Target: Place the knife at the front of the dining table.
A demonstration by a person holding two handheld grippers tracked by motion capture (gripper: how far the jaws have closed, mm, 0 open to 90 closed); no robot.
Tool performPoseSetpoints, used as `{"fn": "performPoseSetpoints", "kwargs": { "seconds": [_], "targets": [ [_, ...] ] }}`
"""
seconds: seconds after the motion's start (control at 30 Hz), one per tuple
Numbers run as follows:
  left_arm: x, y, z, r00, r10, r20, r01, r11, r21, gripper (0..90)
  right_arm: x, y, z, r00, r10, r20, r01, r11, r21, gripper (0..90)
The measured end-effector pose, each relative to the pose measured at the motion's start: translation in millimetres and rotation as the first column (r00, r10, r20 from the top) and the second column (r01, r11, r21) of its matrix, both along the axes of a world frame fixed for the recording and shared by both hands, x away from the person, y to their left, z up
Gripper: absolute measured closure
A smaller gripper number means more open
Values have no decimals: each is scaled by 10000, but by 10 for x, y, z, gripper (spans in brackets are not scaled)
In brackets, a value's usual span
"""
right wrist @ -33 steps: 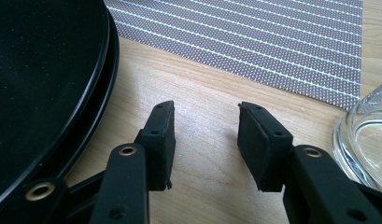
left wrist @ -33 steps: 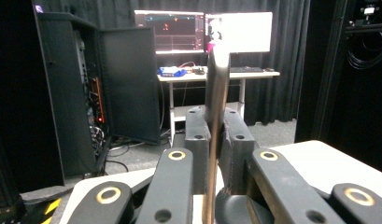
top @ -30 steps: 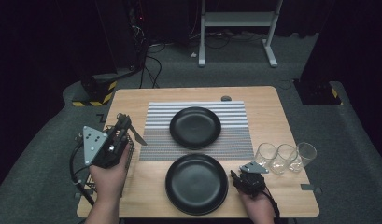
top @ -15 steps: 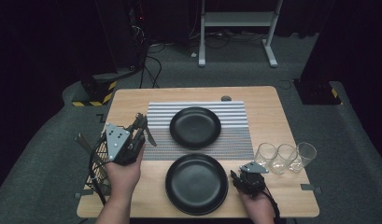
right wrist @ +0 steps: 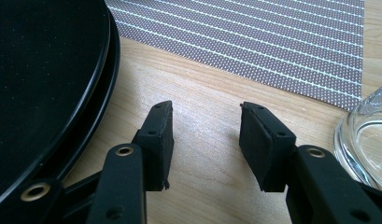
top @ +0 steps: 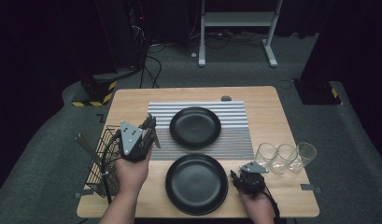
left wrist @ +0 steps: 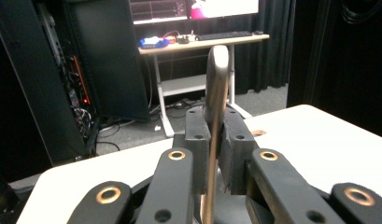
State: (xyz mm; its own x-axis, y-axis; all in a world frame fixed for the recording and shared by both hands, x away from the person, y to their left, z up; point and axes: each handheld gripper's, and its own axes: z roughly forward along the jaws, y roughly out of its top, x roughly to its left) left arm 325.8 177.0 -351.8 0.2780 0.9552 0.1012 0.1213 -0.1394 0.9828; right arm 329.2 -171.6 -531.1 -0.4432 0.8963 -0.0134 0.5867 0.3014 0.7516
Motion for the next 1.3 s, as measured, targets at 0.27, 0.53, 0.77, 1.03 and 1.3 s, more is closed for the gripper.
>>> {"fn": "performPoseSetpoints", "kwargs": {
  "seconds": [0.27, 0.53, 0.77, 1.03, 1.3],
  "targets": [
    [103, -57, -103, 9990, -44, -441, 47, 10000, 70, 829, 1, -2, 0, 10000, 20, -14, -20, 10000, 15, 540],
    [188, -76, -226, 9973, 127, -726, -121, 9999, 86, 830, 1, -1, 0, 10000, 19, -10, -19, 10000, 10, 540],
    [216, -37, -314, 9948, 311, -966, -294, 9994, 183, 830, 0, -1, 0, 10000, 16, -9, -16, 10000, 10, 541],
    [258, 6, -421, 9901, 529, -1300, -488, 9982, 347, 829, 0, 0, 0, 10000, 17, -7, -17, 10000, 7, 541],
    [352, -7, -475, 9874, 555, -1480, -532, 9984, 195, 829, 0, -1, 0, 10000, 18, -7, -18, 10000, 9, 541]
  ]
}}
